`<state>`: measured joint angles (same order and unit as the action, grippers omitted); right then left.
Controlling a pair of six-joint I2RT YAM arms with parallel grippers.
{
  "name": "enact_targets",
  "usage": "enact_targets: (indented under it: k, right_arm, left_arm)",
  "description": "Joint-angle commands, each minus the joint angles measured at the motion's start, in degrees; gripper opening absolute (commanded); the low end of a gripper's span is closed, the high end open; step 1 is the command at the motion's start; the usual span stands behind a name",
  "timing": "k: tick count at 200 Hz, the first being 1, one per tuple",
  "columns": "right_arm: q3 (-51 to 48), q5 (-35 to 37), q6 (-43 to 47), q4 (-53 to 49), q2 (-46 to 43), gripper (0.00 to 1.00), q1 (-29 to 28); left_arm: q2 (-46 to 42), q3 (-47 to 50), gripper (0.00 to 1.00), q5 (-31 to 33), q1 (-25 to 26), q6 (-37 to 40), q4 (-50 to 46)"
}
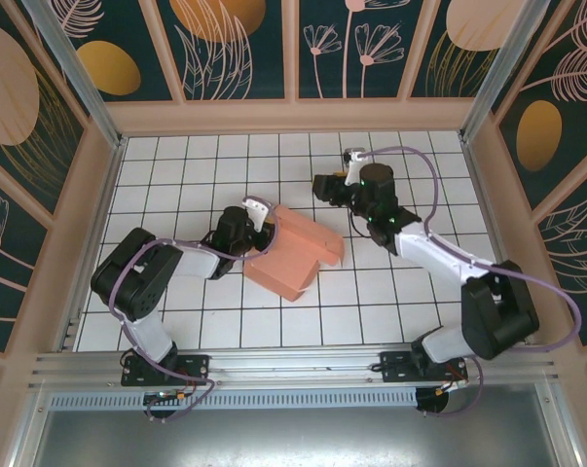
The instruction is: Fold the paper box
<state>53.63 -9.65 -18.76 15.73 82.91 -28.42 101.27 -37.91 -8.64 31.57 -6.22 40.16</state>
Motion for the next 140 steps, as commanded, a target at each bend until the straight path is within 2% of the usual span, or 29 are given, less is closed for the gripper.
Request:
enact_targets:
  k: [1, 37, 61, 140]
  right_arm:
    - [5.0, -9.6, -3.8, -7.8, 4.4, 0.60, 1.0]
    - [10.8, -17.4, -0.1, -14.5, 12.6, 0.59, 0.9]
    - [13.9, -19.5, 0.8, -18.5, 17.7, 0.60, 0.9]
    - [14.8, -28.4, 2.5, -17.5, 24.0, 0.57, 1.0]
  left_arm:
    - [0.5, -0.9, 0.07, 0.1, 1.6, 1.9, 2.1]
    - [2.6, -2.4, 0.08, -0.1, 3.6, 2.0, 1.5]
    - [3.9, -2.6, 0.08, -0.4, 3.8, 1.4, 1.6]
    - [5.8, -2.6, 0.10, -0.3, 3.8, 0.2, 3.2]
